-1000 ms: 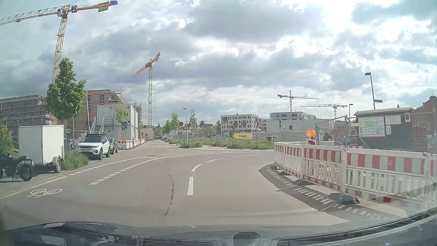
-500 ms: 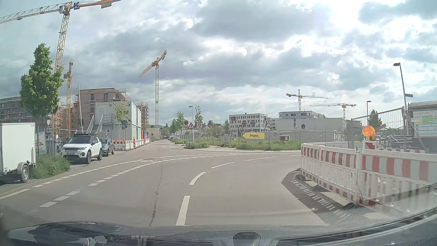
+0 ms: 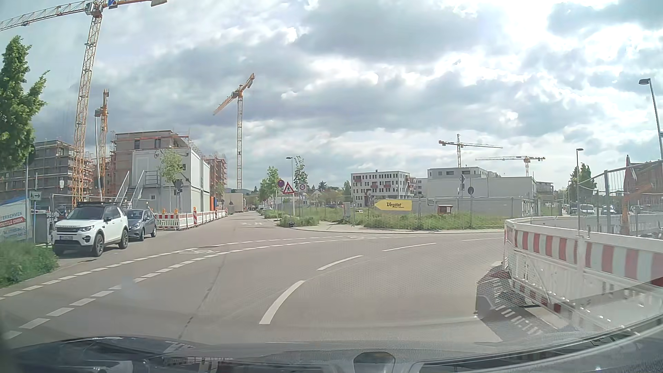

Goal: Follow the waypoints while adhering to traffic rules and regulations

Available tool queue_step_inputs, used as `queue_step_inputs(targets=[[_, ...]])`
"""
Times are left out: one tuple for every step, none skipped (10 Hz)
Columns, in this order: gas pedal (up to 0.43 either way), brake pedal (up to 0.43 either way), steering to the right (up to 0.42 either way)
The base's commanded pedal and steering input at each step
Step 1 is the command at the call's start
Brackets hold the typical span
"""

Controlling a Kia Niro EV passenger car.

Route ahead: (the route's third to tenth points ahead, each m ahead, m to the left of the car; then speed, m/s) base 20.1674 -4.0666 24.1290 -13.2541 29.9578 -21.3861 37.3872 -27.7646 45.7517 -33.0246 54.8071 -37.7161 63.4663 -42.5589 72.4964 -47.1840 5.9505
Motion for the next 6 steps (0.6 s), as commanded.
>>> queue_step_inputs(targets=[[0.02, 0.0, 0.026], [0.02, 0.0, 0.04], [0.02, 0.0, 0.056], [0.02, 0.0, 0.072], [0.02, 0.0, 0.093], [0.02, 0.0, 0.111]])
